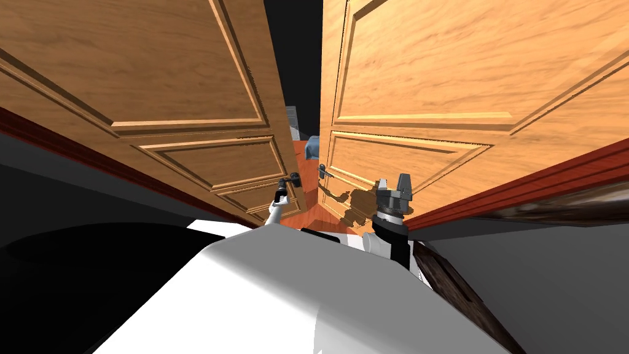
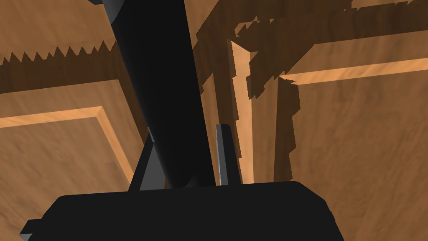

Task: Push the door open

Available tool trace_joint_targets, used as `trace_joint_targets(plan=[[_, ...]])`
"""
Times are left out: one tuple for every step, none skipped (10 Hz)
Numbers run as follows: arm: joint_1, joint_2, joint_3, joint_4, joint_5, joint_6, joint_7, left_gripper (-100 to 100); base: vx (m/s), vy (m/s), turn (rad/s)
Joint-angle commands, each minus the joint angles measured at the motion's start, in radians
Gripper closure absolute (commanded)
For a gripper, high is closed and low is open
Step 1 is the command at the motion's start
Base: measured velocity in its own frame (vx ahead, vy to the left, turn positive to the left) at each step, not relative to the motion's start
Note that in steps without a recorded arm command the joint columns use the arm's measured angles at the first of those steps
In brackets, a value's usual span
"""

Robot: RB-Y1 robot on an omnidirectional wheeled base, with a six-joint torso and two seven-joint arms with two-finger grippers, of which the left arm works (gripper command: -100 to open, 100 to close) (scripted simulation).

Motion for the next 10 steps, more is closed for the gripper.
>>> trace_joint_targets(plan=[[-0.017,0.018,0.035,0.001,0.004,-0.013,-0.012,100,0.033,0.001,-0.037],[-0.029,0.014,0.065,0.014,0.01,-0.016,-0.026,100,0.063,-0.001,-0.089],[-0.041,0.01,0.09,0.027,0.015,-0.019,-0.04,100,0.093,-0.013,-0.104],[-0.041,0.01,0.095,0.027,0.015,-0.019,-0.04,100,0.065,-0.01,-0.024],[-0.052,0.005,0.123,0.039,0.019,-0.022,-0.053,100,0.056,-0.007,-0.062],[-0.062,0.001,0.148,0.05,0.024,-0.025,-0.065,100,0.088,-0.006,-0.09],[-0.073,-0.003,0.174,0.061,0.028,-0.028,-0.077,100,0.108,-0.012,-0.088],[-0.081,-0.007,0.195,0.07,0.032,-0.03,-0.087,100,0.113,-0.018,-0.058],[-0.089,-0.011,0.216,0.078,0.035,-0.032,-0.097,100,0.108,-0.019,-0.046],[-0.097,-0.014,0.235,0.086,0.039,-0.034,-0.105,100,0.113,-0.021,-0.066]])
